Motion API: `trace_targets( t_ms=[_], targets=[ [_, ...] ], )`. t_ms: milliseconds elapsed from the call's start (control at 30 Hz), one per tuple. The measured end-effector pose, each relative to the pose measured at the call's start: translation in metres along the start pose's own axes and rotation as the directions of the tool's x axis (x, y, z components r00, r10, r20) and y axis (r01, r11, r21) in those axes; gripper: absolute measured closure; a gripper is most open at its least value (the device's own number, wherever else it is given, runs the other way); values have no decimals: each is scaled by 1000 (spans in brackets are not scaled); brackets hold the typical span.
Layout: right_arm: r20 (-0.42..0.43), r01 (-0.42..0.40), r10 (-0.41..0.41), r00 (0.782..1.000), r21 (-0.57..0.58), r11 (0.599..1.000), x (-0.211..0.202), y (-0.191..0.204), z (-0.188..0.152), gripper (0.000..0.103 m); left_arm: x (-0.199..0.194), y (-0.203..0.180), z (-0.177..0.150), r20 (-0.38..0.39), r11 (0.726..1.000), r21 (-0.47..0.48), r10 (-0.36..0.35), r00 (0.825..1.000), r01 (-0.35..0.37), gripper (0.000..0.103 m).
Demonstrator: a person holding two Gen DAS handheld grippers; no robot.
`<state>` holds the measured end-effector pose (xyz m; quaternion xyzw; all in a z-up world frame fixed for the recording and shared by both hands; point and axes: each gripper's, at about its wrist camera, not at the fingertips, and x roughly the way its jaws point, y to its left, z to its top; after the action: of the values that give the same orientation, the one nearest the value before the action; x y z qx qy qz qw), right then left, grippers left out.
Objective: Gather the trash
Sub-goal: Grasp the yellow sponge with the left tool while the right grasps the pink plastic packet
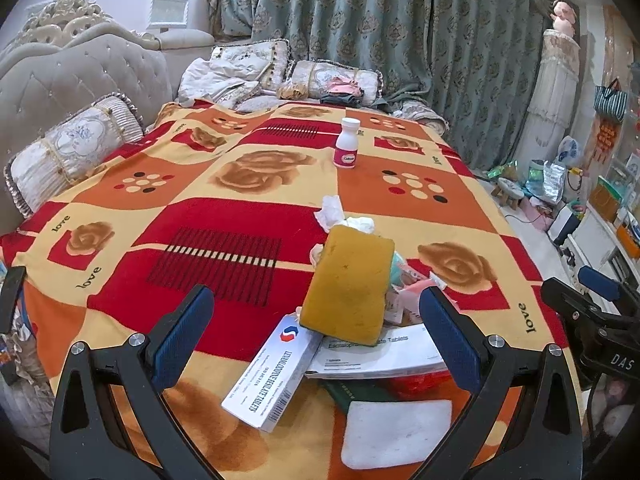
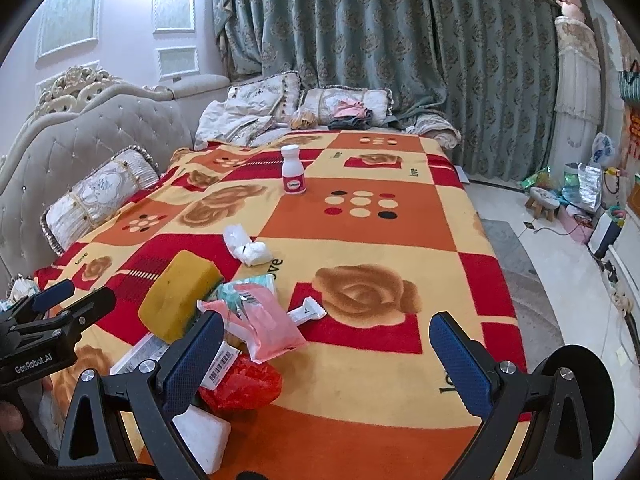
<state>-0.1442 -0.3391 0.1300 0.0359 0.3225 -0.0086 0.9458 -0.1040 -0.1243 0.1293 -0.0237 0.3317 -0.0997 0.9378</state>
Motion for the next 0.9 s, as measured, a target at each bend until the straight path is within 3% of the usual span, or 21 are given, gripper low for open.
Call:
trace_targets(
  t_ms=[533,733,900],
  targets=[
    [-52,-59,57,997,-33,998,14,16,-7,1,8,31,-5,-32,1000,21,22,999,-21,1],
    [-104,-113,109,989,-31,993,26,21,-10,13,12,54,-9,-73,999,28,34,997,-32,1],
    [-136,-150,146,980,-18,989,43,25,-9,18,20,58,-7,-115,1000,1,-12,993,12,1]
  ],
)
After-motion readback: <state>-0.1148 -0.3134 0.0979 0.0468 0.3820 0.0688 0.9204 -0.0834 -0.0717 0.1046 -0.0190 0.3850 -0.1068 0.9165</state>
